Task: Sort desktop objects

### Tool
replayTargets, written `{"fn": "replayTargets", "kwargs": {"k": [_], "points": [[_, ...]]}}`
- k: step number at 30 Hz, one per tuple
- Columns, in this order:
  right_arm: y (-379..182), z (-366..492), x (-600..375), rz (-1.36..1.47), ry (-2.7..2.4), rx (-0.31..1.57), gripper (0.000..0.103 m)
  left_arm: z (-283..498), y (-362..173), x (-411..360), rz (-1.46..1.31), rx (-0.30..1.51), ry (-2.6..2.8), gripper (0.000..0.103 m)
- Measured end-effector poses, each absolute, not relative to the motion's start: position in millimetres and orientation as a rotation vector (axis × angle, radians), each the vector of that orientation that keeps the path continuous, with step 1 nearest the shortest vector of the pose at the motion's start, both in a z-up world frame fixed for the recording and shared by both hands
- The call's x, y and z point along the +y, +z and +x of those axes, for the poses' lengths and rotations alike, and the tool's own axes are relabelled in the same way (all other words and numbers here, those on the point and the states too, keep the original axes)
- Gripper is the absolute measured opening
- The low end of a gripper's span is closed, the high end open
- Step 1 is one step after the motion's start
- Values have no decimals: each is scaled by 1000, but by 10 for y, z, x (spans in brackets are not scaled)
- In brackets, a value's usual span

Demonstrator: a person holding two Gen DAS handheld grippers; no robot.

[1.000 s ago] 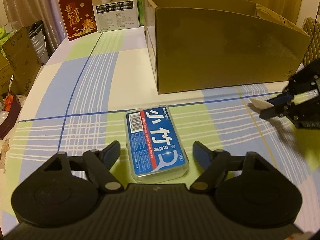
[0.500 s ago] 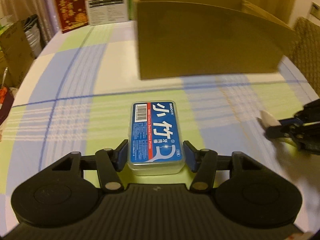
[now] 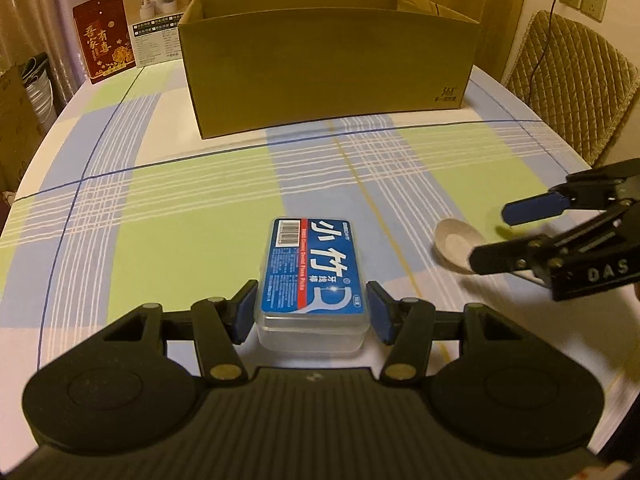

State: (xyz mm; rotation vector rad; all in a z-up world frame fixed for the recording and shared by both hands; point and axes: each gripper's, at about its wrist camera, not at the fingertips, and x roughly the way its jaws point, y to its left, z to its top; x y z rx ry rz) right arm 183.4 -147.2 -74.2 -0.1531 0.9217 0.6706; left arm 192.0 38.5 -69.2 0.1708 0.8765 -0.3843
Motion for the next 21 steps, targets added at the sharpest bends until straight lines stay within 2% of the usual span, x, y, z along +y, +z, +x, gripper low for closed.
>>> {"fn": "replayTargets", "kwargs": {"k": [7, 10, 12, 16, 17, 21], "points": [[-867, 1865, -1400, -249, 757, 893, 64, 1959, -713, 412, 165, 875, -376, 53], [-912, 1843, -1349, -295, 774, 882, 63, 1977, -719, 406, 170, 872, -371, 64], [-943, 1822, -1305, -324, 781, 884, 54, 1985, -709, 406, 170, 863, -369, 68], [-965, 1823, -1245, -339, 776, 873, 43, 2013, -694, 407, 162, 854, -372, 69], [-964, 1825, -1237, -341, 768, 867, 34, 2023, -693, 409, 160, 852, -370, 70], [-952, 1866, -1231, -320, 713, 870, 31, 2039, -700, 412, 159, 850, -363, 71]]}}
